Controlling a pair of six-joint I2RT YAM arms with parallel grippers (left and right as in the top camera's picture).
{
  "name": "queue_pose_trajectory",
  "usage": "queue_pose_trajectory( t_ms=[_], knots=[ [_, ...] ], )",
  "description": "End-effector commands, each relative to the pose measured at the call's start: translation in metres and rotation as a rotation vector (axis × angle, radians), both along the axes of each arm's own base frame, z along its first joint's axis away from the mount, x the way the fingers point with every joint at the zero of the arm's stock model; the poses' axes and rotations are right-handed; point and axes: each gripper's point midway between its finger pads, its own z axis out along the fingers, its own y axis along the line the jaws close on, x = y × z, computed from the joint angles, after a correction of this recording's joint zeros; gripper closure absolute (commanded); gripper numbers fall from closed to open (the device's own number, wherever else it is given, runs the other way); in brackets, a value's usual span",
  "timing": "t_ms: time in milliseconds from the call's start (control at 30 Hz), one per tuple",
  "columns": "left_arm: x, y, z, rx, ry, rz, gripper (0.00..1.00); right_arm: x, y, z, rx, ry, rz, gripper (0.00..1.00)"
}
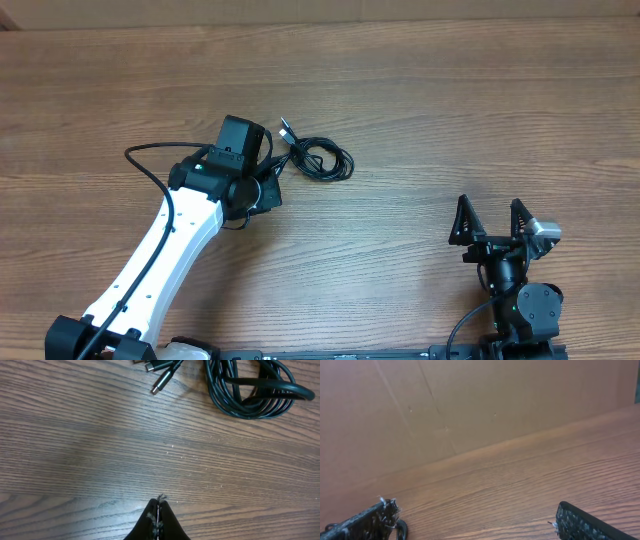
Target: Untangle cables
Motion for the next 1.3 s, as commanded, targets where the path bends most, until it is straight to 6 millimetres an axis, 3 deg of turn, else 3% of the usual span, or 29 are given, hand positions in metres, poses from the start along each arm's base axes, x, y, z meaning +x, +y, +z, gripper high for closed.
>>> queue_pose_trajectory(
  t_ms=[0, 67, 133, 167, 633, 833, 1100, 1267],
  knots=[
    [-0.002, 0.001, -0.004, 0.008, 0.011, 0.002, 0.9, 0.0, 0.001, -0.002, -0.008, -0.003, 0.006, 0.0],
    [-0.002, 0.001, -0.004, 0.008, 0.011, 0.002, 0.54, 0.0, 0.001, -0.002, -0.008, -0.003, 0.006, 0.0],
    [-0.002, 0.001, -0.004, 0.009, 0.011, 0.002, 0.1, 0.0, 0.001, -0.002, -0.008, -0.003, 0.006, 0.0],
    [-0.002, 0.001, -0.004, 0.008, 0.01, 0.002, 0.0, 0.0, 0.001, -0.002, -0.008, -0.003, 0.006, 0.0],
    [0.002, 0.006, -0.009, 0.04, 0.004, 0.012, 0.0, 0.0, 0.001, -0.002, -0.008, -0.003, 0.006, 0.0],
    [0.011, -0.003, -0.034, 0.022, 0.051, 0.002, 0.14, 0.0, 0.001, -0.002, -0.008, -0.003, 0.006, 0.0],
    [0.011, -0.003, -0.063, 0.047, 0.123, -0.009, 0.02, 0.0, 0.001, -0.002, -0.008, -0.003, 0.006, 0.0],
    [0.01, -0.003, -0.078, 0.062, 0.16, -0.018, 0.0, 0.0, 0.001, -0.002, -0.008, -0.003, 0.006, 0.0]
  ],
)
